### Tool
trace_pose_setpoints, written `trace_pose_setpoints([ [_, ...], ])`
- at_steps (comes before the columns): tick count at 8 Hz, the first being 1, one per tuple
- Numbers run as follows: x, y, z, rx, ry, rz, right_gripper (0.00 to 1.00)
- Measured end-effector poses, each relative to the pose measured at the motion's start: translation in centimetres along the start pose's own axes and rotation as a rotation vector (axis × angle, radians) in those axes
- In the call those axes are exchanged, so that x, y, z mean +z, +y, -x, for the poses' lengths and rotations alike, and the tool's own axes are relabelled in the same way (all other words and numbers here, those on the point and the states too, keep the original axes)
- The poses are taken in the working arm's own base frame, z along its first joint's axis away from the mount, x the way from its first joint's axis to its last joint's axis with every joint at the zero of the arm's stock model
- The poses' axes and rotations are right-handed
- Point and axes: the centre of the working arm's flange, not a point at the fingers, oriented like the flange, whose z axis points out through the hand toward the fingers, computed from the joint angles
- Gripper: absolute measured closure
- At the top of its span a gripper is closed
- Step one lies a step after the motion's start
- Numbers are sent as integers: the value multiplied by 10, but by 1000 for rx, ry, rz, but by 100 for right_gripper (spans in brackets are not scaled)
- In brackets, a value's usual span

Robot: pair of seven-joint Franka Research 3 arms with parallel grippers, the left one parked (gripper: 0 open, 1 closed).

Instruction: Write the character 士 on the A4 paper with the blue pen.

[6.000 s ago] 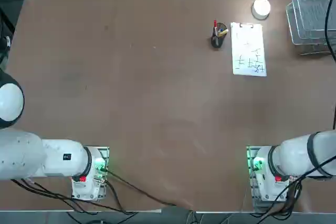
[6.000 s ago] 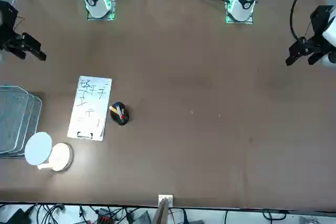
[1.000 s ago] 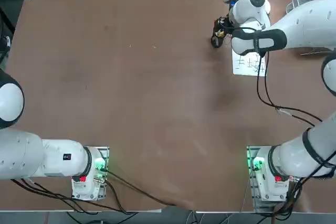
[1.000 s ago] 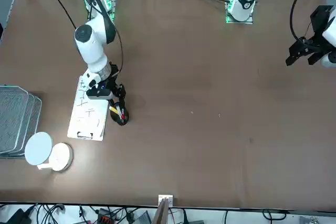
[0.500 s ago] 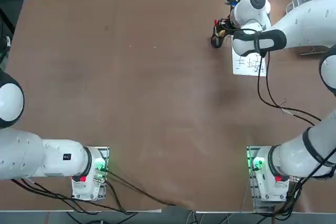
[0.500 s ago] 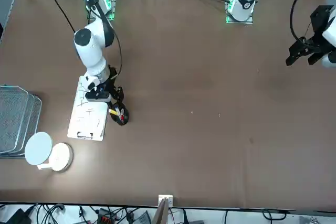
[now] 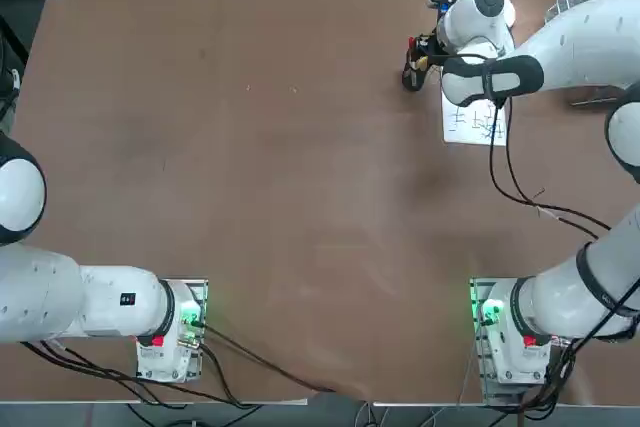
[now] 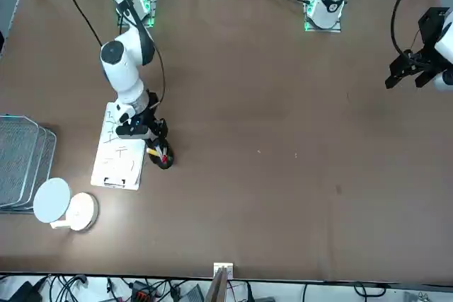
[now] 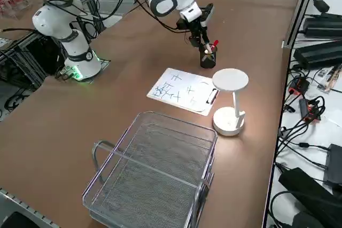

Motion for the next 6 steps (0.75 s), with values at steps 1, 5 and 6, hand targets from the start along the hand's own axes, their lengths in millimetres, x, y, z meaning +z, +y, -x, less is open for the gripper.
trace_pose_setpoints([
  [1, 0, -2, -1, -5, 3, -1, 31],
  [5, 1, 0, -2, -104, 20, 33, 29],
  [6, 2, -2, 1, -171, 18, 60, 26],
])
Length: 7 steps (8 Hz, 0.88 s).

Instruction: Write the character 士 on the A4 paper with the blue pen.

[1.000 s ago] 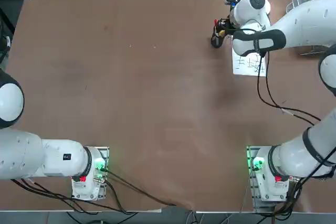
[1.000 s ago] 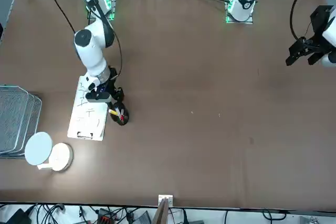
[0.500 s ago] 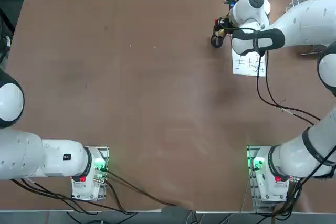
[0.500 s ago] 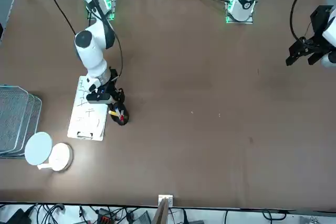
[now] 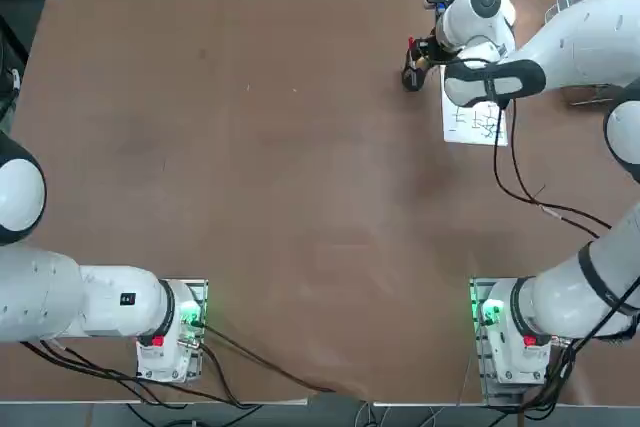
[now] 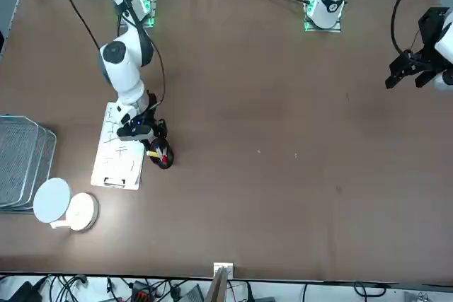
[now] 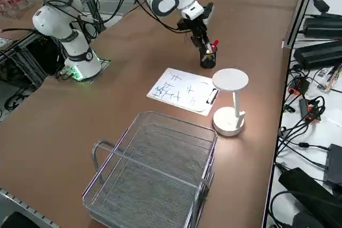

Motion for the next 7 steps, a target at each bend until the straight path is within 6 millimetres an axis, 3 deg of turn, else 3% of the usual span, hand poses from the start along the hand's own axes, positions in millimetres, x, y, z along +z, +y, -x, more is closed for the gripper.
trace_pose_setpoints([
  [7, -6, -24, 9, -268, -22, 51, 26],
])
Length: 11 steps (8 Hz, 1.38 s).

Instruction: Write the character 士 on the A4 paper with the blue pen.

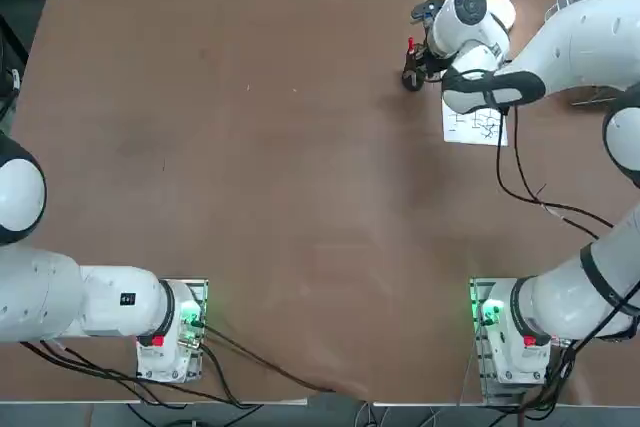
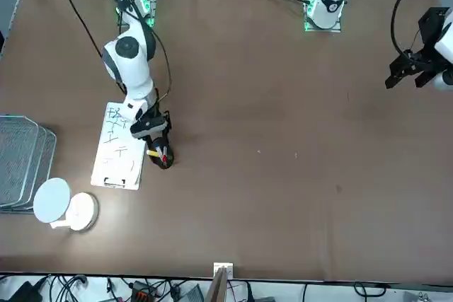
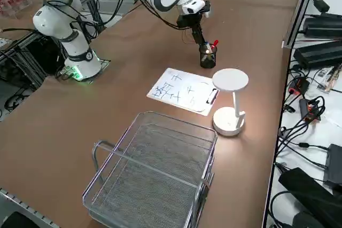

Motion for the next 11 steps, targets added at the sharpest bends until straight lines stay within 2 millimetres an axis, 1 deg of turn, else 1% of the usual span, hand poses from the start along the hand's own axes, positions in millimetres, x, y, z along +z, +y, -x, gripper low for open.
trace_pose_setpoints([
  [4, -15, 5, -5, -216, -6, 34, 26],
  [7, -15, 0, -1, -425, 12, 99, 26],
  [11, -13, -3, 1, -551, 16, 126, 30],
])
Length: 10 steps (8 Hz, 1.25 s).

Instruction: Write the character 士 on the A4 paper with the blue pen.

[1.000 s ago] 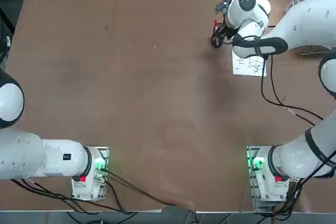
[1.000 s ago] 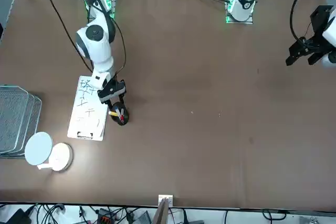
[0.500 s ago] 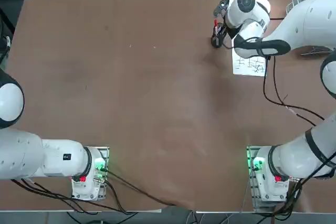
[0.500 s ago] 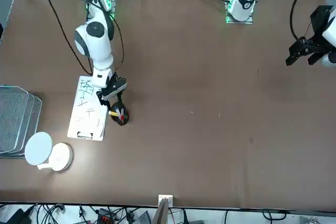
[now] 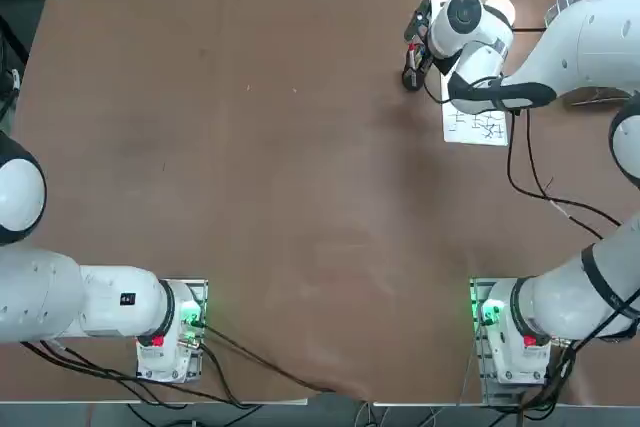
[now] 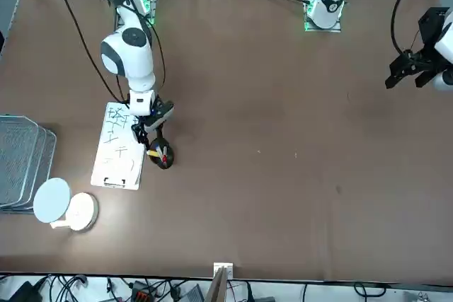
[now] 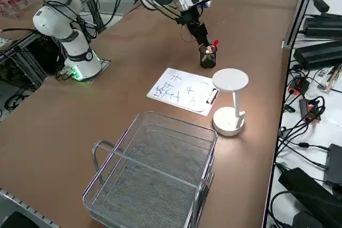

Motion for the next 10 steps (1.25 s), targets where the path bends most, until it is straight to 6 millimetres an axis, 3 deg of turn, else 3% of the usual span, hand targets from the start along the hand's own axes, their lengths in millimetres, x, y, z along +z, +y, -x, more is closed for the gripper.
trace_pose_setpoints([
  [5, 4, -5, -14, -174, 37, -8, 36],
  [10, 9, -7, -14, -249, 33, -14, 40],
])
